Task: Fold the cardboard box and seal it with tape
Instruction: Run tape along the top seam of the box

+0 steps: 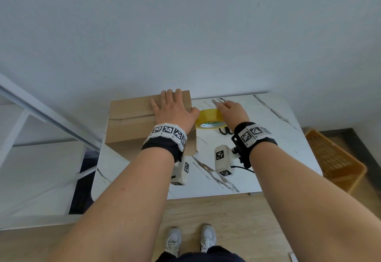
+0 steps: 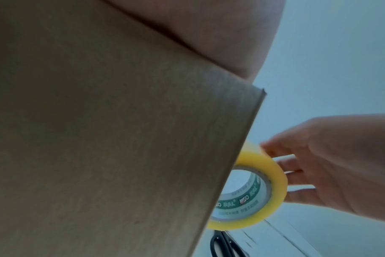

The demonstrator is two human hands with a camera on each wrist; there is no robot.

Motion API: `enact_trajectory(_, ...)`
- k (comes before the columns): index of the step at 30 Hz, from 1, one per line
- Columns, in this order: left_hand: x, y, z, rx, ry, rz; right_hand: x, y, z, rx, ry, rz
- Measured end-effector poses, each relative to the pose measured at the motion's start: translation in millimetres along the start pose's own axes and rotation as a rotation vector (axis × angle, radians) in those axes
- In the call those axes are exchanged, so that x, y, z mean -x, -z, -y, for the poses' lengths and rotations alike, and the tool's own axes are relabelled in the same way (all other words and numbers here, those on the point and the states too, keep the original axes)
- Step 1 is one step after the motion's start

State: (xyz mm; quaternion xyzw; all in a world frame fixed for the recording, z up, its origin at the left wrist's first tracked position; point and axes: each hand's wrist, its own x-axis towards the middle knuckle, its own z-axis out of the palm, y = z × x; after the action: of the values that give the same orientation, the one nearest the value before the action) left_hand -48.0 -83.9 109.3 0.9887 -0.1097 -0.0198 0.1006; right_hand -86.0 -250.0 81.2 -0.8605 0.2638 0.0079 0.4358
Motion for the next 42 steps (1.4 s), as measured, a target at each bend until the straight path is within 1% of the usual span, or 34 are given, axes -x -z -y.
enact_trajectory(3,-0.2,1.6,-4.9,-0.042,0.022,-0.005,-3.3,3.9,-12.8,0.015,-0.094,-0.078)
enact_trajectory(7,-2.6,-0.4,-12.1,-0.076,0.040,-0.017,-6.8,-2.4,-27.2,0.086,-0.153,-0.068)
enact_trajectory(12,-9.6,-6.6,-11.1,-0.053,0.042,-0.051,-19.1,-16.8,-42.7,0.073,-0.219,-0.082)
enact_trajectory(15,-12.8,-9.9,-9.5,-0.042,0.036,-0.072,-26.5,-26.8,-52.5,0.144,-0.266,-0.029)
enact_trajectory(19,-14.6,-13.9,-8.8,-0.044,0.043,-0.091,-42.2,-44.4,-64.2,0.289,-0.273,0.076)
enact_trajectory(23,-15.5,-15.1,-7.9,-0.036,0.040,-0.090,-55.8,-54.2,-71.2,0.323,-0.289,0.077)
enact_trajectory(29,-16.4,-14.2,-7.2,-0.020,0.042,-0.092,-58.2,-61.0,-75.3,0.308,-0.314,0.050)
enact_trajectory(32,-16.9,-14.5,-7.0,-0.021,0.045,-0.091,-54.0,-60.5,-79.7,0.385,-0.323,0.049)
enact_trajectory(35,-17.1,-13.8,-7.5,-0.017,0.049,-0.081,-47.0,-56.3,-82.7,0.474,-0.357,0.082)
enact_trajectory(39,-16.8,-11.7,-8.6,-0.032,0.053,-0.063,-39.1,-53.1,-85.5,0.409,-0.370,0.108)
enact_trajectory(42,-15.9,-10.5,-9.2,-0.038,0.055,-0.034,-32.4,-42.2,-75.5,0.325,-0.412,0.120)
